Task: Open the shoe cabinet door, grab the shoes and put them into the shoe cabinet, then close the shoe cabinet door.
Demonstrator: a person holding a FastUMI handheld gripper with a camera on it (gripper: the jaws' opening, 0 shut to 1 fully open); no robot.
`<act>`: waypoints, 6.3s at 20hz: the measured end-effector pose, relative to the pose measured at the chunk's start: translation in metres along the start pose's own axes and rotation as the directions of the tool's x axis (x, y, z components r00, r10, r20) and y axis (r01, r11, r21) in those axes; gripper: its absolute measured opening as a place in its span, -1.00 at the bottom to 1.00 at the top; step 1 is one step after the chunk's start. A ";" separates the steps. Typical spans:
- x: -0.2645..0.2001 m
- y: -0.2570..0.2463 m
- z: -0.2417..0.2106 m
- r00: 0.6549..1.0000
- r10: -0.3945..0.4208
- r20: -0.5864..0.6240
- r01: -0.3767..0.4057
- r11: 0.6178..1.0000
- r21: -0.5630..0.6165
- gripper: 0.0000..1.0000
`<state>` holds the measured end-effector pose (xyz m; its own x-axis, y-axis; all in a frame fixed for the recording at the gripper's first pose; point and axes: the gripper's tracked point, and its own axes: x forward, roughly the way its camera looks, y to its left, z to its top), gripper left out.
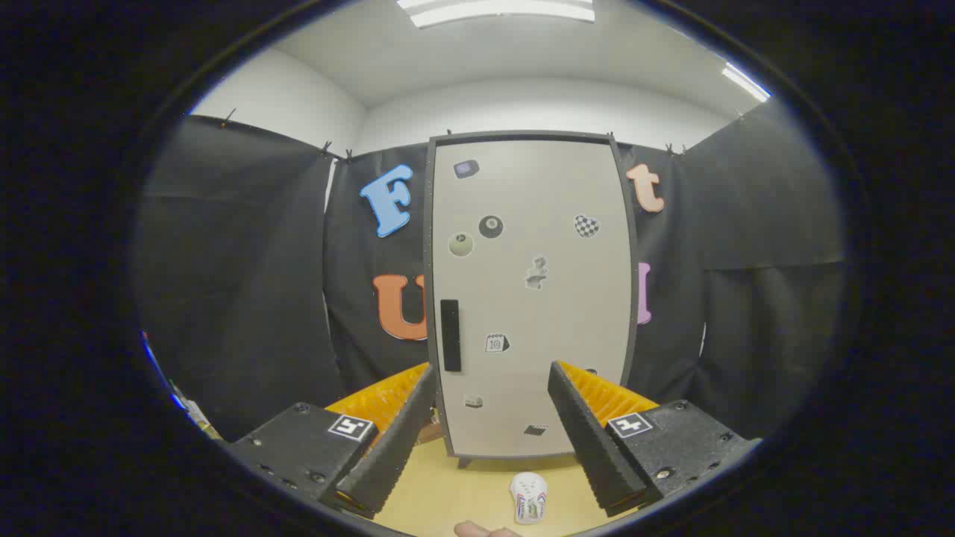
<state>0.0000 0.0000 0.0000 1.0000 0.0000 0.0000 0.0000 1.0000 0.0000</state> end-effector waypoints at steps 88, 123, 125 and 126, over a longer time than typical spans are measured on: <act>0.038 -0.194 0.006 0.991 -0.115 0.063 0.119 0.991 -0.057 -0.92; 0.053 -0.021 -0.231 0.982 0.099 -0.159 -0.089 0.994 0.068 1.00; 0.071 -0.005 -0.263 0.968 0.124 -0.219 -0.108 0.991 0.081 1.00; 0.079 0.002 -0.280 0.958 0.137 -0.252 -0.117 0.989 0.089 1.00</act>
<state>0.0794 0.0023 -0.2802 0.9579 0.1366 -0.2524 -0.1174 0.9890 0.0894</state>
